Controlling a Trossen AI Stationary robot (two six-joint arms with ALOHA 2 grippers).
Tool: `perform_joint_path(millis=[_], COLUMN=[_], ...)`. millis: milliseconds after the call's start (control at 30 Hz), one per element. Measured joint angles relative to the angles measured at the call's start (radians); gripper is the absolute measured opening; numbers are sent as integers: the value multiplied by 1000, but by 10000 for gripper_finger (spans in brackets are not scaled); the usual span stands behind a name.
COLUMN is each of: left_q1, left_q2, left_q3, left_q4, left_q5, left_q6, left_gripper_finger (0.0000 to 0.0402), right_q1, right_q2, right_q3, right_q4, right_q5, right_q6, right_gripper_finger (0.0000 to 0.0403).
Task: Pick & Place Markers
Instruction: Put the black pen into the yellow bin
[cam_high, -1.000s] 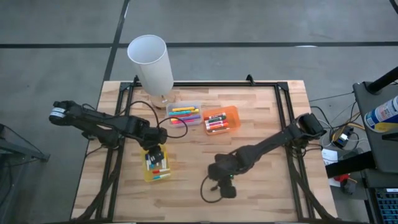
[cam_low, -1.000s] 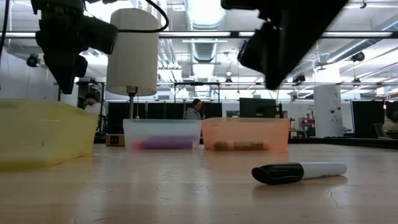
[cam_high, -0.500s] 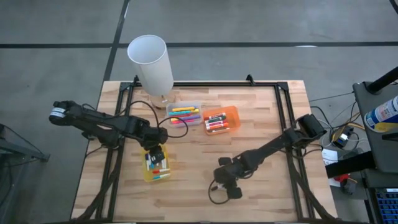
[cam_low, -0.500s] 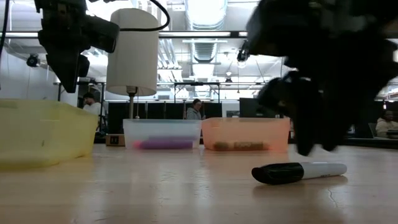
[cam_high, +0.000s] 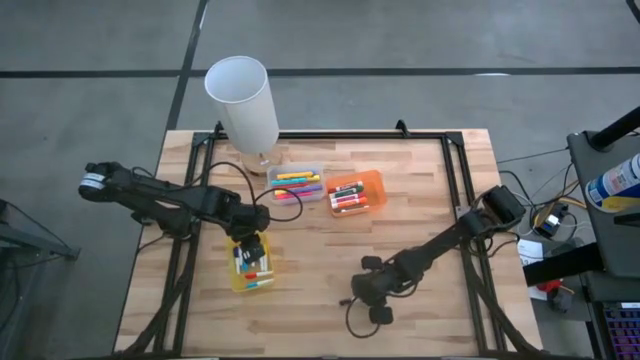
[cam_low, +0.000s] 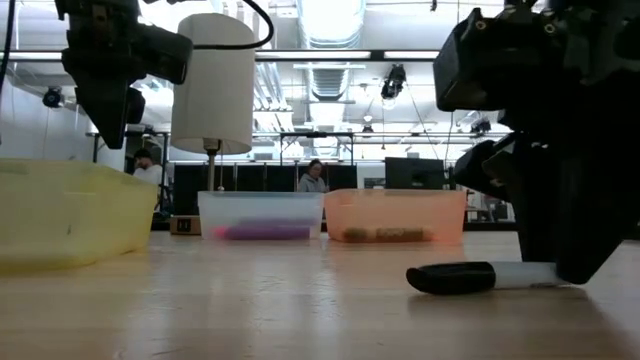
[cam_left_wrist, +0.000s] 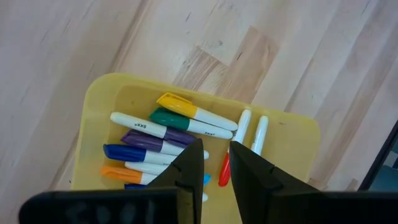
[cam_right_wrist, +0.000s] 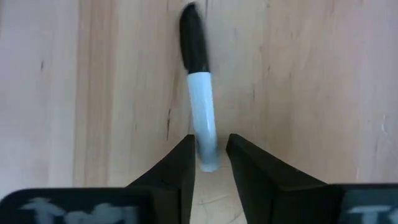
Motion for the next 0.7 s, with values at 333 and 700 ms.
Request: perform_joint_path(millis=[333, 700], left_q1=[0, 0], left_q2=[0, -2], left_q3=[1, 28], left_q4=[7, 18], left_q5=[0, 4], left_q6=[11, 16], left_gripper_finger=[69, 69], right_q1=[-29, -140], right_q2=[139, 108], right_q3=[191, 376], right_q4=[-81, -176], right_q5=[-5, 152], right_q6=[67, 44], right_gripper_finger=[22, 17])
